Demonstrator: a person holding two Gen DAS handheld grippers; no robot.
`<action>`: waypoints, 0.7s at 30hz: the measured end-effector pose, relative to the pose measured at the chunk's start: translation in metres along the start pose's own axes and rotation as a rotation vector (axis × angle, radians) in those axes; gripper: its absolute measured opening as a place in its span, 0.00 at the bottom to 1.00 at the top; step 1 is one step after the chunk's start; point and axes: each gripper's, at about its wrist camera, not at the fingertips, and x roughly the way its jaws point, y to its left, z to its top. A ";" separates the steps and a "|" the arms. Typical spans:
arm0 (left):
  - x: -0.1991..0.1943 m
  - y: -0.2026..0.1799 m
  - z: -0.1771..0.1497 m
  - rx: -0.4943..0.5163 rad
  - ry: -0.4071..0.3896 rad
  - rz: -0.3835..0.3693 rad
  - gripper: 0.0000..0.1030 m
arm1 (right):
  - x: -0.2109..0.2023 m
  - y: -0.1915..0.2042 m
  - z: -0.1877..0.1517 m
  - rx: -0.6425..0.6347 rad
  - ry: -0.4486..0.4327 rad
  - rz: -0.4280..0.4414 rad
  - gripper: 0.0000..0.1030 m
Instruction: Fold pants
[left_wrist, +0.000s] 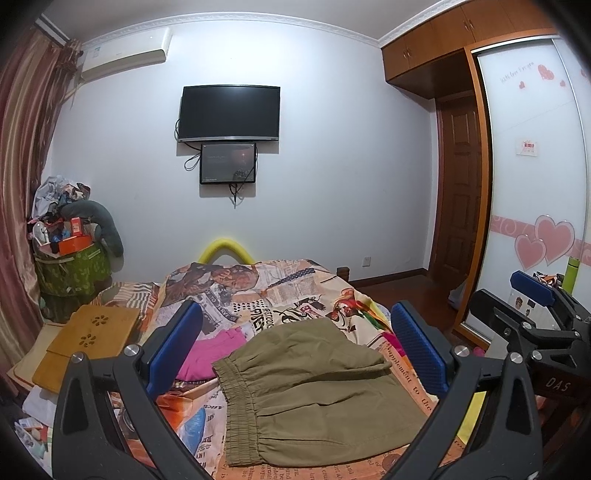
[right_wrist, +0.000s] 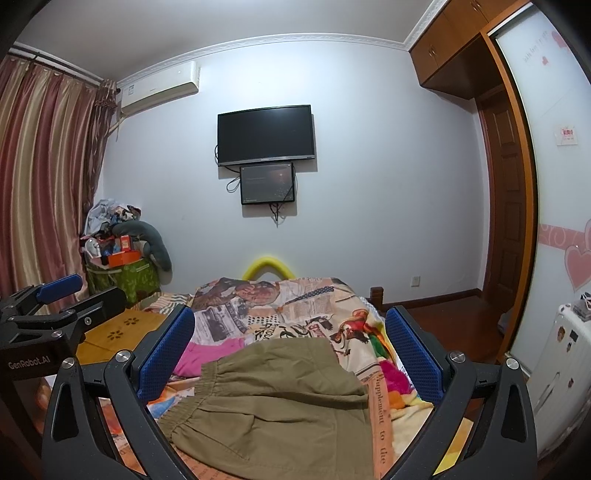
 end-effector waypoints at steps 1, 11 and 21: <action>0.000 0.000 0.000 0.000 0.000 0.000 1.00 | 0.000 0.000 0.000 0.000 0.000 0.000 1.00; 0.001 -0.001 -0.002 -0.001 0.001 0.003 1.00 | 0.000 0.000 0.000 0.002 -0.001 0.001 1.00; 0.003 -0.001 -0.002 0.003 0.002 0.006 1.00 | -0.001 0.000 0.001 0.002 0.000 0.001 1.00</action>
